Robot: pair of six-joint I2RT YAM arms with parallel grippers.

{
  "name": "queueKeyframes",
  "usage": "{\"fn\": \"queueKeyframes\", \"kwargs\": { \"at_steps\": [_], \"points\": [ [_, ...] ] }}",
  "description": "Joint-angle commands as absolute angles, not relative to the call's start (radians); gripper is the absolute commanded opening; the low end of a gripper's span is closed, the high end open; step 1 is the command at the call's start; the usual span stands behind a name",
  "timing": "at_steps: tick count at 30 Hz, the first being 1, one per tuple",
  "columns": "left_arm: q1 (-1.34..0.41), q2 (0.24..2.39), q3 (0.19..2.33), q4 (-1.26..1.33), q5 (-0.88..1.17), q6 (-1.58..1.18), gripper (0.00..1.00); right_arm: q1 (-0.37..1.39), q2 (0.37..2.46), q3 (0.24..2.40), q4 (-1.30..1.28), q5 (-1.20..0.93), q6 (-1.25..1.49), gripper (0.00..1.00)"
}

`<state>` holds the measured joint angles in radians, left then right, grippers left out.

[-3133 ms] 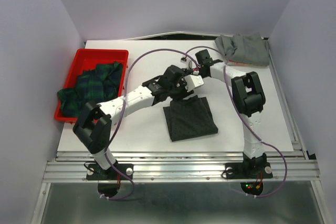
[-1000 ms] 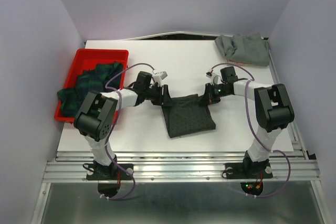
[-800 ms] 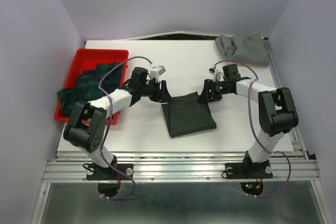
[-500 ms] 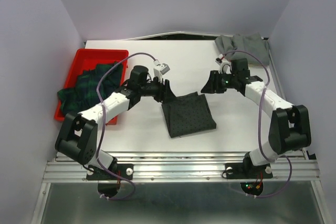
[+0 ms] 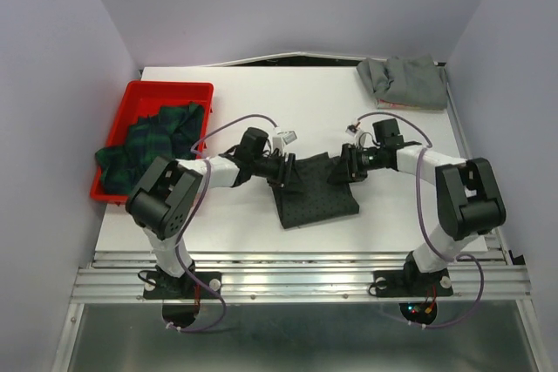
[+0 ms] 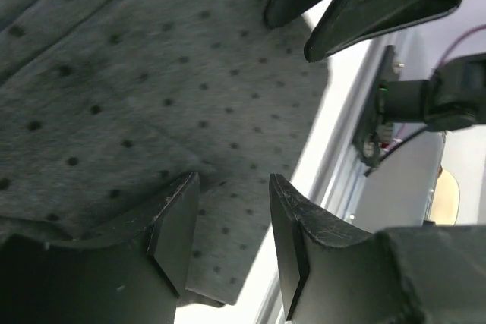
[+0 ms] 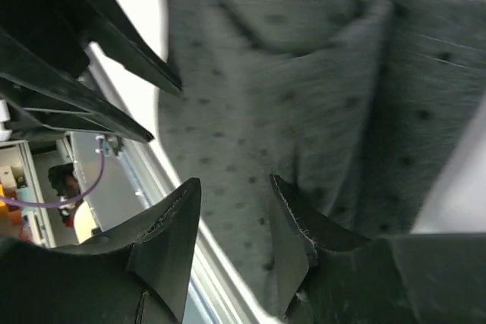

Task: Fold and stack the skirts
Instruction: Fold the skirt, then neatly place the folded skirt to the corner

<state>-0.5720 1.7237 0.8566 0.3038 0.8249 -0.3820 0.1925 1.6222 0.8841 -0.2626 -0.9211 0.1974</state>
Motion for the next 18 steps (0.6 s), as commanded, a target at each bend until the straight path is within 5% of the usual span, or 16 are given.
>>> {"fn": "queueKeyframes", "kwargs": {
  "at_steps": [1, 4, 7, 10, 14, 18],
  "points": [
    [-0.565, 1.779, 0.933, 0.287, 0.769, -0.354, 0.52, 0.199, 1.730, 0.908, -0.245, -0.856, 0.141, 0.46],
    [-0.557, 1.789, 0.979, 0.238, 0.753, -0.299, 0.52, 0.199, 1.752, 0.954, -0.245, -0.856, 0.164, 0.47],
    [-0.564, 1.718, 1.041, 0.157, 0.711, -0.172, 0.56, 0.199, 1.686, 0.982, -0.248, -0.865, 0.219, 0.58],
    [-0.633, 1.605, 1.109, 0.029, 0.527, 0.050, 0.60, 0.199, 1.560, 0.976, -0.256, -0.855, 0.283, 0.81],
    [-0.811, 1.482, 1.106, -0.055, 0.235, 0.270, 0.65, 0.199, 1.408, 0.937, -0.278, -0.758, 0.328, 1.00],
    [-1.061, 1.466, 1.075, -0.090, -0.012, 0.386, 0.66, 0.160, 1.287, 0.878, -0.322, -0.651, 0.359, 1.00]
  ]
}}
